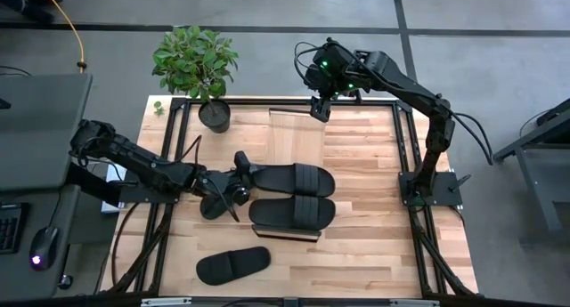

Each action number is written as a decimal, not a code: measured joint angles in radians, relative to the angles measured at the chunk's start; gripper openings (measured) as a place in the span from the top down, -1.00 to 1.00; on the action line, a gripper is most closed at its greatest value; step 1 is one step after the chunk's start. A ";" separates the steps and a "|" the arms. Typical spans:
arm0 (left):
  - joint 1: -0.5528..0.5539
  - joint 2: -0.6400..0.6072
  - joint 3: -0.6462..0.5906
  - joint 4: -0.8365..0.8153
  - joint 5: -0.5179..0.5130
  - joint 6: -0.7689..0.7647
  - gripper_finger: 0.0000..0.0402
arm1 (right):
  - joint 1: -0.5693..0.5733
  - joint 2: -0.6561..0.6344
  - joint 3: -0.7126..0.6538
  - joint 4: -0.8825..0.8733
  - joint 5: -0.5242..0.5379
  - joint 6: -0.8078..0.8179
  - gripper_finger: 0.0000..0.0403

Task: Pick and place slides into the shelf
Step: Adjust the black slides on the shelf, then put the black slide on the shelf

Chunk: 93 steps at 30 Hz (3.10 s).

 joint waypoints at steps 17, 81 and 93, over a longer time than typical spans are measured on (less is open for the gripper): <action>-0.151 -0.009 -0.001 0.009 -0.227 0.000 -0.31 | 0.000 0.000 0.000 0.000 0.000 0.000 -0.14; -0.533 -0.180 -0.001 -0.033 -0.834 -0.084 -0.33 | 0.001 0.000 0.000 0.054 -0.109 -0.048 -0.14; -0.693 -0.178 -0.004 -0.127 -0.932 -0.284 -0.33 | 0.001 0.006 0.000 0.052 -0.118 -0.071 -0.14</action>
